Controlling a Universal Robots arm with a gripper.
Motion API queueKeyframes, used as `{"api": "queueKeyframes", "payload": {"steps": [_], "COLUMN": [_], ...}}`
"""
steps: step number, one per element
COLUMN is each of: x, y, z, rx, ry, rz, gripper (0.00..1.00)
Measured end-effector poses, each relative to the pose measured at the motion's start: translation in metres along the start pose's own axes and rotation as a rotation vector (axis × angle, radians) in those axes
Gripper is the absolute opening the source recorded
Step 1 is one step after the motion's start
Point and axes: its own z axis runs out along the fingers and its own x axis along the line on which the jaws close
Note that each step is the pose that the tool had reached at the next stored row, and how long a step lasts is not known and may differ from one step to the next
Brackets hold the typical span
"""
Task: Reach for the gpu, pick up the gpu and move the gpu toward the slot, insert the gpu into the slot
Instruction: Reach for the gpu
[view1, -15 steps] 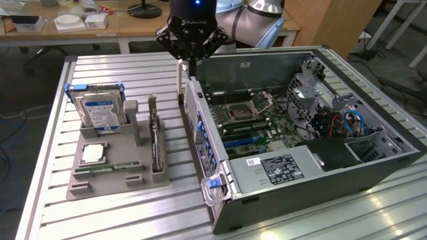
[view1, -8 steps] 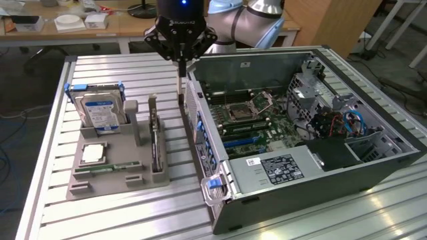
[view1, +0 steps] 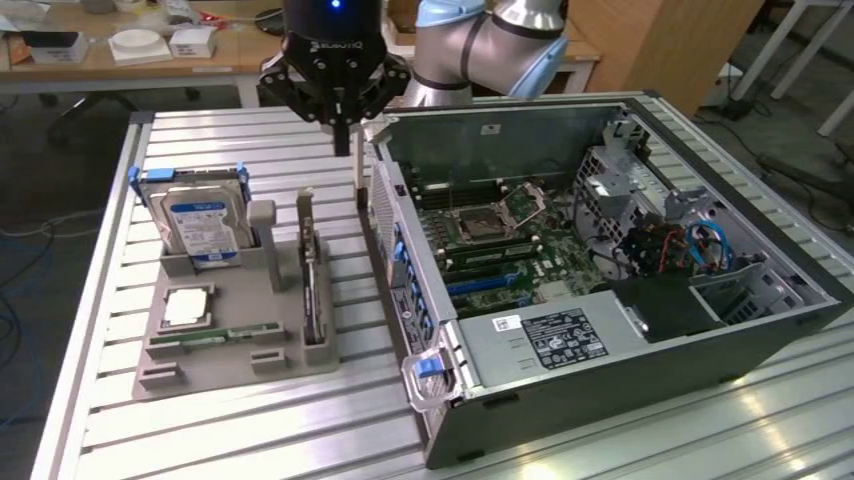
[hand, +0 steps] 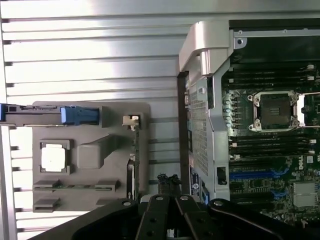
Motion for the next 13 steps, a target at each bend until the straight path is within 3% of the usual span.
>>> {"api": "queueKeyframes", "payload": {"steps": [13], "x": [0.033], "y": [-0.0025], "z": [-0.0006], "rx": [0.0000], "ry": [0.0000], "rz": [0.000], "gripper": [0.10]}}
